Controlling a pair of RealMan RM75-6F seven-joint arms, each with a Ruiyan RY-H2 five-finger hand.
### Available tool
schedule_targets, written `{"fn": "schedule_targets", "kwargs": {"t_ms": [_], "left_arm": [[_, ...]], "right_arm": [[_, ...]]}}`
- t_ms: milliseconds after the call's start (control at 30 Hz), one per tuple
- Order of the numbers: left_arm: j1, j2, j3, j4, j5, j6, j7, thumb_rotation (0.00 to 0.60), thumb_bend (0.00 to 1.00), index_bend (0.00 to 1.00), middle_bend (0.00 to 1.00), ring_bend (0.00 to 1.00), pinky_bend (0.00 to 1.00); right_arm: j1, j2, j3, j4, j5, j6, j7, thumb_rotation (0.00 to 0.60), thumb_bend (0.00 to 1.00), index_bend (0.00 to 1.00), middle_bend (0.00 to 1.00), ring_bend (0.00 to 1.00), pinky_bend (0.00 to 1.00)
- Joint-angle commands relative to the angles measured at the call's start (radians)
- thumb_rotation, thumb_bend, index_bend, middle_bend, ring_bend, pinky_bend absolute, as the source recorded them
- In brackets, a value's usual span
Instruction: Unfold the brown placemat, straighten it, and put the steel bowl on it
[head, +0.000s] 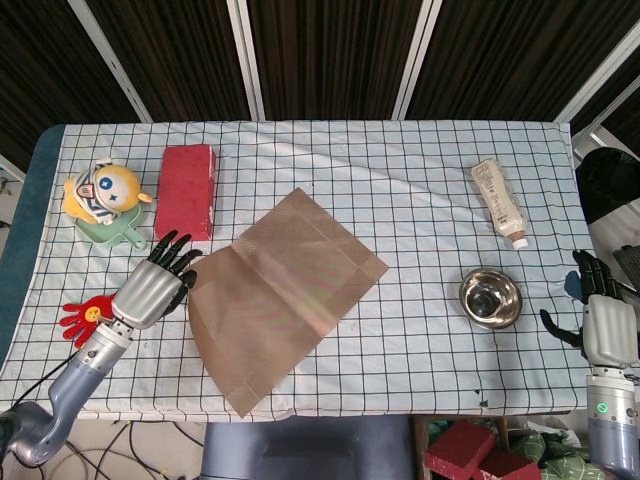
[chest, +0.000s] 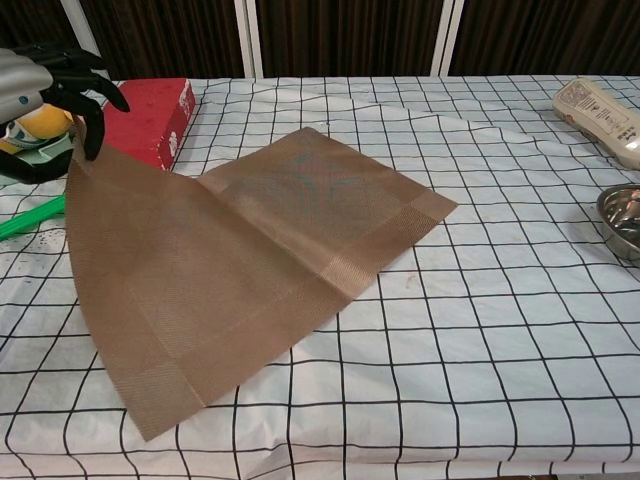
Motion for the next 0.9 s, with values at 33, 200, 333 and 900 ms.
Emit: {"fn": "schedule_targets", "kwargs": {"t_ms": [33, 200, 333, 900], "left_arm": [[0.013, -0.029, -0.03, 0.023, -0.038, 0.01, 0.028, 0.6, 0.46, 0.68, 0.22, 0.01, 0.03], [0.024, -0.04, -0.048, 0.035, -0.067, 0.017, 0.045, 0.6, 0.37, 0.61, 0.21, 0.01, 0.03], [0.036, -0.033, -0.053, 0.034, -0.082, 0.02, 0.043, 0.6, 0.15, 0.42, 0.17, 0.01, 0.03], [0.236, 0.078, -0.025, -0.201, -0.095, 0.248, -0.058, 0.6, 0.07, 0.15, 0.1, 0.0, 0.0]], "right_arm": [[0.0, 0.001, 0.001, 0.0, 0.001, -0.001, 0.001, 0.6, 0.21, 0.09, 0.04, 0.04, 0.16], [0.001, 0.002, 0.002, 0.0, 0.002, -0.003, 0.004, 0.6, 0.21, 0.09, 0.04, 0.04, 0.16], [0.002, 0.002, 0.001, 0.001, 0.001, -0.005, 0.003, 0.6, 0.21, 0.09, 0.04, 0.04, 0.16], [0.011, 0.003, -0.007, -0.014, -0.034, 0.015, -0.058, 0.6, 0.15, 0.09, 0.04, 0.04, 0.16]]}}
